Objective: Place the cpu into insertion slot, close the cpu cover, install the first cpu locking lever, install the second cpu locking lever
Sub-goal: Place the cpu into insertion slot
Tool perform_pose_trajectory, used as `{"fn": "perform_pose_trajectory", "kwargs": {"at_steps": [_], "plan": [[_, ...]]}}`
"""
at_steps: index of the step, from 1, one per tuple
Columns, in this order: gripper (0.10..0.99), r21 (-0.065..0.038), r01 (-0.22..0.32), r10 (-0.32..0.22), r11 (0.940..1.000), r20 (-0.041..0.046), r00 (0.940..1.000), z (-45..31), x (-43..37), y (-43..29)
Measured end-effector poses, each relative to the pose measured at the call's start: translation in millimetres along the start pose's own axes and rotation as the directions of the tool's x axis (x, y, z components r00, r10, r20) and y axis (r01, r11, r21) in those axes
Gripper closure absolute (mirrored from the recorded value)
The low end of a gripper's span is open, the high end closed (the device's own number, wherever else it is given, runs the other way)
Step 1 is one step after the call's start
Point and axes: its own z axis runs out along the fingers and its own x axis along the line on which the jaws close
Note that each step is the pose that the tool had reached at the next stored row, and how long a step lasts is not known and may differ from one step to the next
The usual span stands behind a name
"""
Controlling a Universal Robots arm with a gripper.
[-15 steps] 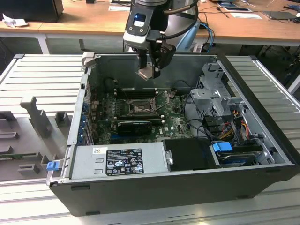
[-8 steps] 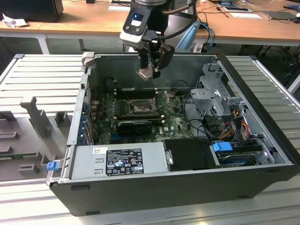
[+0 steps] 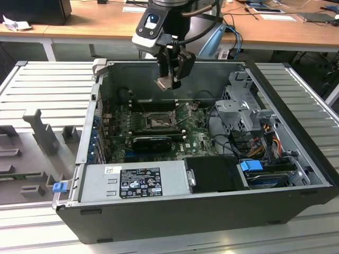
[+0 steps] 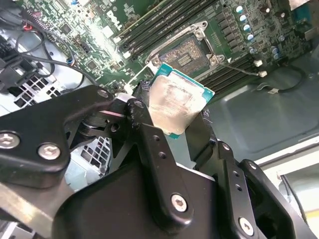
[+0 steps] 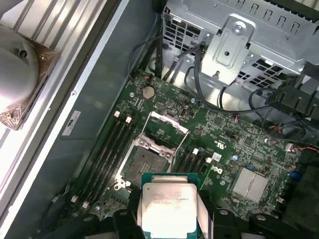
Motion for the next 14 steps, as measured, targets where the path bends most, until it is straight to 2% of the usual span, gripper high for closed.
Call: {"fn": "perform_pose_trajectory", "kwargs": {"at_steps": [2,5,7,10,13,14], "plan": [[0.557,-0.001,-0.034,0.034,0.9994,0.0031,0.9994,0.1,0.0,0.0],[0.557,-0.002,-0.097,0.097,0.9953,0.0086,0.9952,0.3,0.0,0.0],[0.557,-0.004,-0.144,0.144,0.9896,0.0127,0.9895,0.7,0.0,0.0],[0.557,-0.006,-0.221,0.221,0.9752,0.0194,0.975,1.0,0.0,0.0],[0.557,-0.008,-0.265,0.265,0.9641,0.0231,0.9639,2.2,0.0,-0.1],[0.557,-0.008,-0.267,0.267,0.9636,0.0232,0.9633,3.6,0.0,-0.3]]}}
